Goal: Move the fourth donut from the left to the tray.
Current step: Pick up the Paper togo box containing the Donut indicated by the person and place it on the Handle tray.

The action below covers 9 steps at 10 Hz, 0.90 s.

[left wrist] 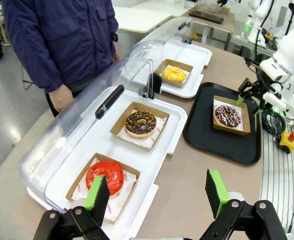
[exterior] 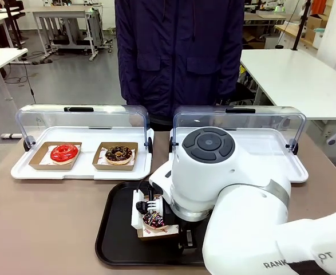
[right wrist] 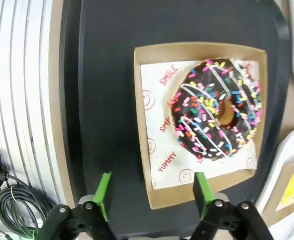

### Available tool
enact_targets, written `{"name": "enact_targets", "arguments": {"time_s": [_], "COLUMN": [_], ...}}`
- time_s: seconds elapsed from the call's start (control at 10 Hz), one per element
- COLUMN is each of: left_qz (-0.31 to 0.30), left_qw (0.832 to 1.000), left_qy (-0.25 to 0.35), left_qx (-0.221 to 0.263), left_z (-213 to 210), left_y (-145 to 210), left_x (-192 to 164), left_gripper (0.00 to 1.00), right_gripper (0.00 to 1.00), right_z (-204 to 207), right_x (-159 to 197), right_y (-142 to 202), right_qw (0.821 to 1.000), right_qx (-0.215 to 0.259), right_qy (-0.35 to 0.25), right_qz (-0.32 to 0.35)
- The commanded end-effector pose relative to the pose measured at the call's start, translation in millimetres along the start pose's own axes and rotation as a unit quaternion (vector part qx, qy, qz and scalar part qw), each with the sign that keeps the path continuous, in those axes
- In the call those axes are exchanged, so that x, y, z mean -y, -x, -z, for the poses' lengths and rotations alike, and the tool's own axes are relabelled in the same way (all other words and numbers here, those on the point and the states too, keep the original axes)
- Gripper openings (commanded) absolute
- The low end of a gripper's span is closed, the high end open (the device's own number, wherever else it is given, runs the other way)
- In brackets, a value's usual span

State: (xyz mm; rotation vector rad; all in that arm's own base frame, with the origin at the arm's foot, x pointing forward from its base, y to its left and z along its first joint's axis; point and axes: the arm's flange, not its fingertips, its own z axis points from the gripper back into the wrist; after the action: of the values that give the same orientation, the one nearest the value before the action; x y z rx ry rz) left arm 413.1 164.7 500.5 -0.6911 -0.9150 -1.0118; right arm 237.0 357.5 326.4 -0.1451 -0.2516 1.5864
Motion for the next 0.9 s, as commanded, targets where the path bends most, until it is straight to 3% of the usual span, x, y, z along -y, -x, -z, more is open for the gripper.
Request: {"name": "enact_targets", "arguments": {"time_s": [0.0, 0.4, 0.5, 0.8], "left_qz": [0.006, 0.006, 0.006, 0.006], "left_qw": [1.000, 1.000, 1.000, 1.000], "left_qy": [0.002, 0.002, 0.002, 0.002], "left_qx": [0.007, 0.007, 0.007, 0.007], "left_z": [0, 0, 0, 0], "left_y": [-2, -2, -2, -2], "left_x": [1, 1, 1, 1], "left_gripper": [1.00, 1.00, 1.00, 1.00], "right_gripper": [1.00, 1.00, 1.00, 1.00], "right_z": [-34, -44, -41, -41], "right_x": [-28, -18, -1, -1], "right_y": [41, 45, 1, 1], "right_qw": [1.000, 0.999, 1.000, 1.000], "right_qx": [0.012, -0.011, 0.004, 0.004], "right_qy": [0.009, -0.026, 0.016, 0.016], "right_qz": [0.000, 0.015, 0.011, 0.011]}}
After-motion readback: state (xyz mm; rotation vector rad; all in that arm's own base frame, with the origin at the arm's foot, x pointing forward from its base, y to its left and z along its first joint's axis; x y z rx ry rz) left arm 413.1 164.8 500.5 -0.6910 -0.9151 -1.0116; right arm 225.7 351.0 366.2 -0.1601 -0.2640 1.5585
